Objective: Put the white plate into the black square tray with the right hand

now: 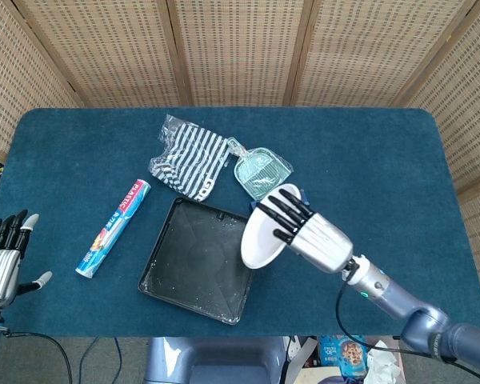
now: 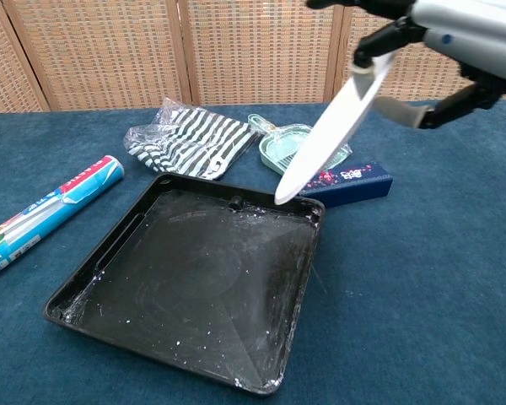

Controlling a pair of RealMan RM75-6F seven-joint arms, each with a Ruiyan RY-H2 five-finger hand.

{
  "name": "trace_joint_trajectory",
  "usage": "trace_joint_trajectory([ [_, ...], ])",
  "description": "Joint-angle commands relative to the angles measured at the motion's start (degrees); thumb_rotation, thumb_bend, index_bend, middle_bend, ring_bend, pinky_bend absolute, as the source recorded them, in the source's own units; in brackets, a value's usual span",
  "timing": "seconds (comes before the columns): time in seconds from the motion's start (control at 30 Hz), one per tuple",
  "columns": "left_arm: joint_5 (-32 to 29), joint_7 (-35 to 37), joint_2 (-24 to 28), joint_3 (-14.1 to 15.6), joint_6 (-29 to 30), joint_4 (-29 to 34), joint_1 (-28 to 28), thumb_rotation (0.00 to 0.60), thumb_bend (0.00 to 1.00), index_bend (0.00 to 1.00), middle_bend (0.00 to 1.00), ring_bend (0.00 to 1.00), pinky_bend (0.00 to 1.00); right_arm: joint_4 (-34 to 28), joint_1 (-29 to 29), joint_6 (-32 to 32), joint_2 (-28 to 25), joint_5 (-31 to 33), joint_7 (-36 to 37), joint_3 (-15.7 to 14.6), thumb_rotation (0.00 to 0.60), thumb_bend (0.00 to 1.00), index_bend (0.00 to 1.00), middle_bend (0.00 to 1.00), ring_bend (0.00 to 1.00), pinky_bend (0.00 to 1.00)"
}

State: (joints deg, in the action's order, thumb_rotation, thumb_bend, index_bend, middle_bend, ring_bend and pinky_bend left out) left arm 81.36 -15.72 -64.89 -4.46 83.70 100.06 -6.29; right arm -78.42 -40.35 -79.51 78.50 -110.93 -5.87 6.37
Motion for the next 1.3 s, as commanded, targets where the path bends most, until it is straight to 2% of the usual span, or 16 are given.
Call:
trace_joint_trajectory([
  [0.03, -1.19, -0.45, -0.41, -0.50, -0.87, -0.34, -0.56, 0.600, 0.00, 0.00, 0.00, 0.00, 0.00, -0.04, -5.04, 4.89, 3.13, -0.82, 2.16, 1.41, 0.600, 0.57, 0.68, 0.04, 0.00, 0.03],
  [0.47, -6.95, -2.68, -1.91, -2.36, -3.77, -2.20, -2.44, 0.600, 0.00, 0.00, 0.00, 0.00, 0.00, 9.69, -15.29, 12.93, 16.49, -0.39, 5.64, 1.80, 0.600, 0.57, 0.68, 0.04, 0.00, 0.02],
  [0.7, -8.37, -4.22, -2.71, -2.49, -4.47, -2.91, -3.08, 0.600, 0.00, 0.00, 0.00, 0.00, 0.00, 15.50, -18.11, 13.74, 22.62, 1.15, 7.06, 2.43, 0.600, 0.55, 0.68, 0.04, 0.00, 0.02],
  [0.73, -8.56, -4.37, -2.80, -2.50, -4.52, -2.97, -3.14, 0.600, 0.00, 0.00, 0.00, 0.00, 0.00, 16.45, -18.48, 13.61, 23.30, 1.16, 7.07, 2.36, 0.600, 0.51, 0.66, 0.05, 0.00, 0.01],
  [0.8, -8.84, -4.51, -2.92, -2.52, -4.54, -3.05, -3.23, 0.600, 0.00, 0.00, 0.00, 0.00, 0.00, 17.99, -19.11, 13.85, 24.12, 1.36, 6.93, 2.06, 0.600, 0.30, 0.46, 0.03, 0.00, 0.00],
  [0.83, -8.95, -4.47, -2.94, -2.54, -4.54, -3.02, -3.26, 0.600, 0.00, 0.00, 0.00, 0.00, 0.00, 18.51, -19.31, 14.34, 24.16, 1.55, 6.57, 1.80, 0.600, 0.14, 0.26, 0.02, 0.00, 0.00],
  [0.87, -9.03, -4.47, -2.95, -2.54, -4.53, -3.01, -3.29, 0.600, 0.00, 0.00, 0.00, 0.00, 0.00, 18.89, -19.45, 15.88, 23.77, 1.96, 5.38, 1.33, 0.600, 0.04, 0.10, 0.00, 0.00, 0.00],
  [0.9, -9.10, -4.50, -2.95, -2.53, -4.53, -3.03, -3.32, 0.600, 0.00, 0.00, 0.00, 0.00, 0.00, 18.48, -19.59, 17.82, 23.05, 2.59, 4.02, 0.95, 0.600, 0.01, 0.03, 0.00, 0.00, 0.00],
  [0.93, -9.17, -4.50, -2.95, -2.50, -4.52, -3.05, -3.33, 0.600, 0.00, 0.00, 0.00, 0.00, 0.00, 17.45, -19.69, 19.83, 22.11, 3.36, 2.73, 0.64, 0.600, 0.00, 0.00, 0.00, 0.00, 0.00],
  [1.0, -9.27, -4.46, -2.92, -2.44, -4.52, -3.02, -3.36, 0.600, 0.00, 0.00, 0.00, 0.00, 0.00, 14.53, -19.45, 22.08, 20.09, 4.78, 0.95, 0.33, 0.600, 0.00, 0.00, 0.00, 0.00, 0.00],
  [1.3, -8.73, -4.43, -2.81, -2.00, -3.90, -2.59, -3.33, 0.600, 0.00, 0.00, 0.00, 0.00, 0.00, 4.35, -16.19, 21.47, 10.32, 7.05, -7.67, -0.52, 0.600, 0.00, 0.00, 0.00, 0.00, 0.00],
])
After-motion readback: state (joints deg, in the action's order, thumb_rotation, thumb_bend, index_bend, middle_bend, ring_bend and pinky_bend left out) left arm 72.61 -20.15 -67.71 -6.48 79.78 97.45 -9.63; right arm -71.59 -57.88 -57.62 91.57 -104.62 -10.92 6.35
